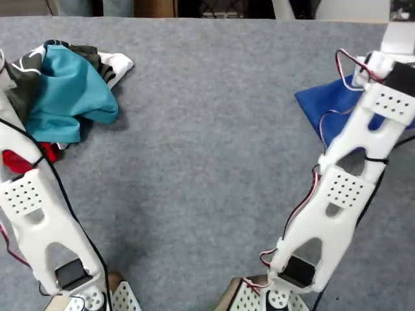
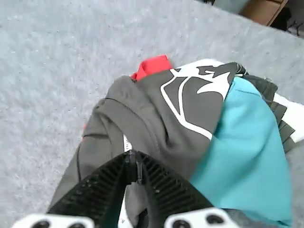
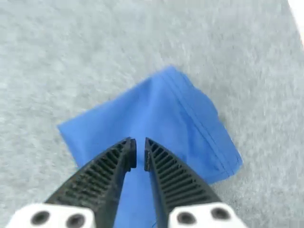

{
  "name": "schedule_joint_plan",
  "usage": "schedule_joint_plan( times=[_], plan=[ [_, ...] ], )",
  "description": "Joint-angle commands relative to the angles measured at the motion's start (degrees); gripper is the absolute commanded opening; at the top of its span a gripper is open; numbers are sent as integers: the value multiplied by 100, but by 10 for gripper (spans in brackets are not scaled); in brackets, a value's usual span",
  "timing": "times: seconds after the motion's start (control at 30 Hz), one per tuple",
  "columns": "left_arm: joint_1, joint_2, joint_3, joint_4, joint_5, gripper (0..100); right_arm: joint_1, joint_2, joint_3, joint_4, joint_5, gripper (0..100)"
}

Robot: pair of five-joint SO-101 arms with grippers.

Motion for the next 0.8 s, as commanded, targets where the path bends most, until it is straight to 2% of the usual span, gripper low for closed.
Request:
schedule_joint_plan(
  times=[0.0, 0.13, 0.2, 0.27, 0.37, 0.5, 0.6, 0.77],
  plan=[
    [48, -967, -13, 70, 18, 27, -273, -629, -242, 44, -35, 41],
    [-31, -1266, 822, 26, -18, 50, -404, -690, -242, 44, -44, 43],
    [-92, -985, 1657, -211, -18, 145, -404, -681, -233, 44, -44, 43],
    [-207, -554, 2484, -774, -35, 235, -404, -681, -189, 62, -44, 43],
    [-409, 79, 3178, -1679, -53, 230, -404, -681, -180, 308, -44, 43],
    [-295, 651, 3240, -1960, -53, 198, -404, -681, -171, 440, -44, 43],
    [-198, 519, 2651, -1556, -62, 31, -404, -681, -171, 457, -44, 42],
    [31, 0, 778, -105, -53, 31, -387, -681, -180, 615, -44, 41]
  ],
)
